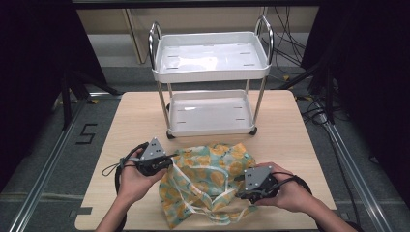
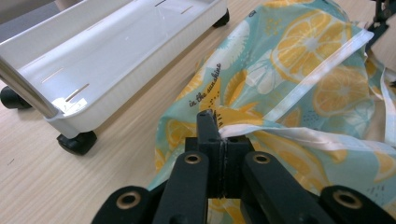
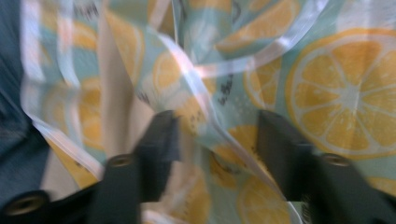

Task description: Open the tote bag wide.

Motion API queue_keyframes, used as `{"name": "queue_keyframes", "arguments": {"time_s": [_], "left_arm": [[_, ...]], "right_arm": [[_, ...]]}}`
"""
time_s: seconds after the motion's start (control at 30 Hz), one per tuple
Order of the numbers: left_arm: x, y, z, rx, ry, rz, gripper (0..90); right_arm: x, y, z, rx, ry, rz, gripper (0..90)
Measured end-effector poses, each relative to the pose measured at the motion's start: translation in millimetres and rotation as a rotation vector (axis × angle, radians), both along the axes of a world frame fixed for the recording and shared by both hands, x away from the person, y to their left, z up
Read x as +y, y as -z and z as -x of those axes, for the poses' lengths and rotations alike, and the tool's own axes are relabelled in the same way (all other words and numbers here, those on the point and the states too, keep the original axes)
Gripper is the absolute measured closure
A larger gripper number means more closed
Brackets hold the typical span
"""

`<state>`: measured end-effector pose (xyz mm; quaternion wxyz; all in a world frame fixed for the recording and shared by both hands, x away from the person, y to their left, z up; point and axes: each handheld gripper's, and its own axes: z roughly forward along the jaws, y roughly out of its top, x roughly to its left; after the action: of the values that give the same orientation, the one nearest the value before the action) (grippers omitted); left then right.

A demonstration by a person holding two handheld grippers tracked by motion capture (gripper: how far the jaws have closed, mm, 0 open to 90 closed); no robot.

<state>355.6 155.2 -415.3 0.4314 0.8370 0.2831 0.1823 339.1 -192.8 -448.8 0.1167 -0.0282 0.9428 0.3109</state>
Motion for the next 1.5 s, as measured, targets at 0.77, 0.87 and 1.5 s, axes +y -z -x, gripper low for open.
{"name": "queue_keyframes", "arguments": {"time_s": [0.77, 0.87, 1.5], "left_arm": [[5.9, 0.6, -14.5, -0.005, -0.049, -0.036, 87.3], [8.6, 7.5, -20.3, 0.031, -0.074, -0.046, 85.6], [7.1, -19.6, 37.4, 0.019, 0.143, -0.209, 21.8]], "right_arm": [[-19.3, -65.6, -54.8, -0.007, 0.317, -0.442, 90.0], [-17.2, -61.9, -69.8, 0.029, 0.392, -0.469, 90.0], [-3.7, -56.3, -72.8, 0.05, 0.463, -0.445, 90.0]]}}
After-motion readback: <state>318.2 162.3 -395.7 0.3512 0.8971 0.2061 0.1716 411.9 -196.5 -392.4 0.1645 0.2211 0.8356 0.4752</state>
